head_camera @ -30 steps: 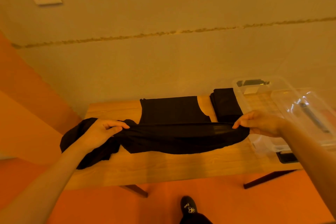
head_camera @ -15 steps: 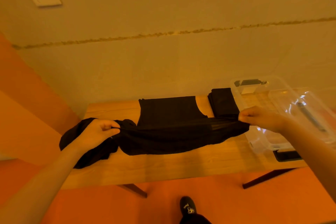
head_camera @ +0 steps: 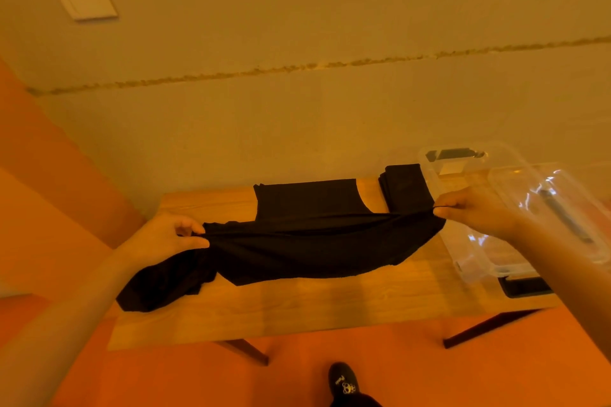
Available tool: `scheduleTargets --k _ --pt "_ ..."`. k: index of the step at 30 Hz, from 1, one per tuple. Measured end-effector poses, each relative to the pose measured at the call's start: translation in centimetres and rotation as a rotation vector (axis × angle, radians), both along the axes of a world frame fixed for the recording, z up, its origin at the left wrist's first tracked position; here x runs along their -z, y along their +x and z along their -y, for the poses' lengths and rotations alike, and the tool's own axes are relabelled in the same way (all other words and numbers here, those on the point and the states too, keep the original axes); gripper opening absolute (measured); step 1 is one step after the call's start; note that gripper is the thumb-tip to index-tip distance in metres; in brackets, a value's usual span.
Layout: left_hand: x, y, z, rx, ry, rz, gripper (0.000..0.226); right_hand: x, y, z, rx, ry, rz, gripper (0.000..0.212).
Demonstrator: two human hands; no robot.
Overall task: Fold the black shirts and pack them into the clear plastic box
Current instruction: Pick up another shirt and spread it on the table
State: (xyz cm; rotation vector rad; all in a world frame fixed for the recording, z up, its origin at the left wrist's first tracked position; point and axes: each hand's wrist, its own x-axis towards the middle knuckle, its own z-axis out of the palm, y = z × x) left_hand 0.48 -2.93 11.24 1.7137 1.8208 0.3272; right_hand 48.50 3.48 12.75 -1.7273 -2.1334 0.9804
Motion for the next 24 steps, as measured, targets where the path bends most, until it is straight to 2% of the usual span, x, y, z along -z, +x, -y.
scheduleTargets --k 3,6,8,9,11,14,16,19,21,24 --pt "-0.4 0.6 0.2 -0.083 0.078 0.096 0.008 0.3 0.8 -0.1 0.122 0.03 -0.159 0.018" --pt "-1.4 0.7 -0.2 -0.095 0.118 0.14 0.022 -0.6 1.0 -0.5 0.21 0.048 -0.273 0.028" --pt "-2.3 0.6 -1.3 -0.057 0.15 0.066 0.028 -1.9 0.5 -1.4 0.203 0.087 -0.238 0.039" --pt "-3.0 0.7 -1.9 -0.042 0.18 0.039 0.024 -2.7 0.1 -1.9 0.193 0.115 -0.204 0.038" --pt "-4.7 1.1 -2.7 -0.024 0.242 -0.02 0.015 -4.8 -0.4 -2.5 0.178 0.19 -0.141 0.022" --pt "-6.9 1.2 -1.5 -0.022 0.309 -0.038 0.012 -7.1 0.5 -1.4 0.164 0.229 -0.149 0.024" --pt "-7.2 0.5 0.7 0.061 0.197 -0.067 0.016 -7.7 2.0 0.3 0.067 0.136 -0.074 0.024" --pt "-6.4 0.0 3.4 0.342 -0.132 -0.205 0.017 -7.1 3.0 2.3 -0.115 -0.129 0.17 0.033" --pt "-5.9 -0.1 3.6 0.411 -0.235 -0.19 0.016 -6.5 3.1 2.2 -0.124 -0.204 0.165 0.036" --pt "-5.7 -0.3 2.0 0.35 -0.224 -0.148 0.012 -5.7 2.7 0.5 -0.078 -0.205 0.09 0.034"
